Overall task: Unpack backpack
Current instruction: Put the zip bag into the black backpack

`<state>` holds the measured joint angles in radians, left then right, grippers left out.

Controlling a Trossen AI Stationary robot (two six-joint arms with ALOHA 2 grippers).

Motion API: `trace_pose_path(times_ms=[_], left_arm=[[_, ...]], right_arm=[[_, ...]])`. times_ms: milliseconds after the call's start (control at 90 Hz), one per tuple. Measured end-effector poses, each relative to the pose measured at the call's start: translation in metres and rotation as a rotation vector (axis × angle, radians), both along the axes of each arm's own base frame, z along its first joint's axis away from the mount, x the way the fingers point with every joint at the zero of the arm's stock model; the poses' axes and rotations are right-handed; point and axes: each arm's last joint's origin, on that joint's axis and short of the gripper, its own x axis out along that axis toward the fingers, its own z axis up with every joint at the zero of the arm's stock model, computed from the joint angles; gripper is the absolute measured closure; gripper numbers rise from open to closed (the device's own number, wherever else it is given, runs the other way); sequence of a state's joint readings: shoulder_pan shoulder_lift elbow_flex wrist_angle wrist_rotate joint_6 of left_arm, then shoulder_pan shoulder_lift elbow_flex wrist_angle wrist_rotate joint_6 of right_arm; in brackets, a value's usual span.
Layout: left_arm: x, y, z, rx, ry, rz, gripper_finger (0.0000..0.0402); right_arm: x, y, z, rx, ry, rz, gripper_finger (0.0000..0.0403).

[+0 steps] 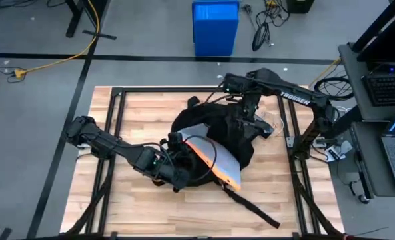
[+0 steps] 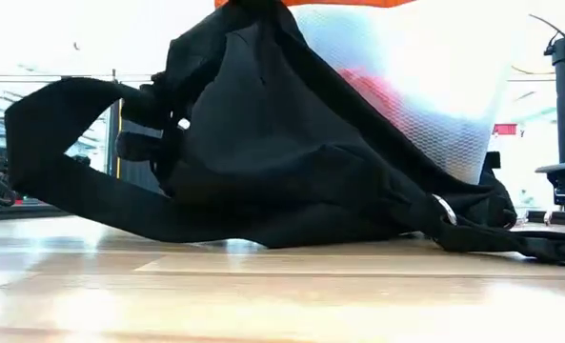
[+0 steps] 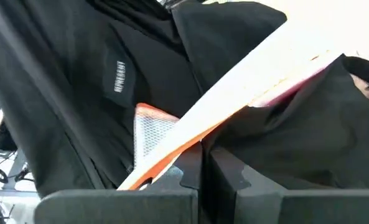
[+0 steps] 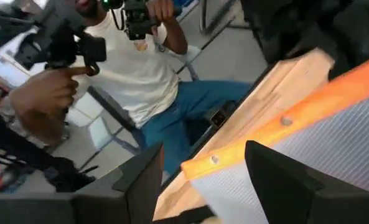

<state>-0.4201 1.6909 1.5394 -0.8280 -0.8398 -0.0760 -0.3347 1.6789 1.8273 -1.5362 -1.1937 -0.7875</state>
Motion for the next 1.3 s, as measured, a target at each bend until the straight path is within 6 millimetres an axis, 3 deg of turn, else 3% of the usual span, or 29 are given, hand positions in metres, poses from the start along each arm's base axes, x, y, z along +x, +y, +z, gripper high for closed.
trace_pose_path(times_ms=[378, 511, 689, 933, 1033, 1211, 1300], left_arm=[[0.002, 0.01, -0.001, -0.044, -0.022, 0.073, 0.0402], [0.001, 0.011, -0.002, -0.049, -0.017, 0.088, 0.0402], [0.0, 0.012, -0.002, -0.046, -0.01, 0.089, 0.0402], [-0.004, 0.015, -0.004, -0.053, 0.014, 0.124, 0.0402], [-0.007, 0.016, -0.006, -0.056, 0.03, 0.147, 0.0402], [-0.009, 0.014, -0.007, -0.052, 0.042, 0.149, 0.0402], [-0.01, 0.013, -0.007, -0.052, 0.042, 0.147, 0.0402]], right_arm=[[-0.006, 0.006, -0.093, 0.089, 0.42, -0.021, 0.019], [-0.01, 0.012, -0.108, 0.103, 0.449, 0.005, 0.019], [-0.005, 0.017, -0.108, 0.02, 0.471, -0.025, 0.019], [-0.003, 0.037, -0.092, -0.506, 0.599, -0.408, 0.019], [-0.014, 0.059, -0.077, -0.612, 0.584, -0.5, 0.019], [-0.042, 0.103, -0.047, -0.63, 0.517, -0.659, 0.019], [-0.055, 0.132, -0.046, -0.626, 0.455, -0.762, 0.019]])
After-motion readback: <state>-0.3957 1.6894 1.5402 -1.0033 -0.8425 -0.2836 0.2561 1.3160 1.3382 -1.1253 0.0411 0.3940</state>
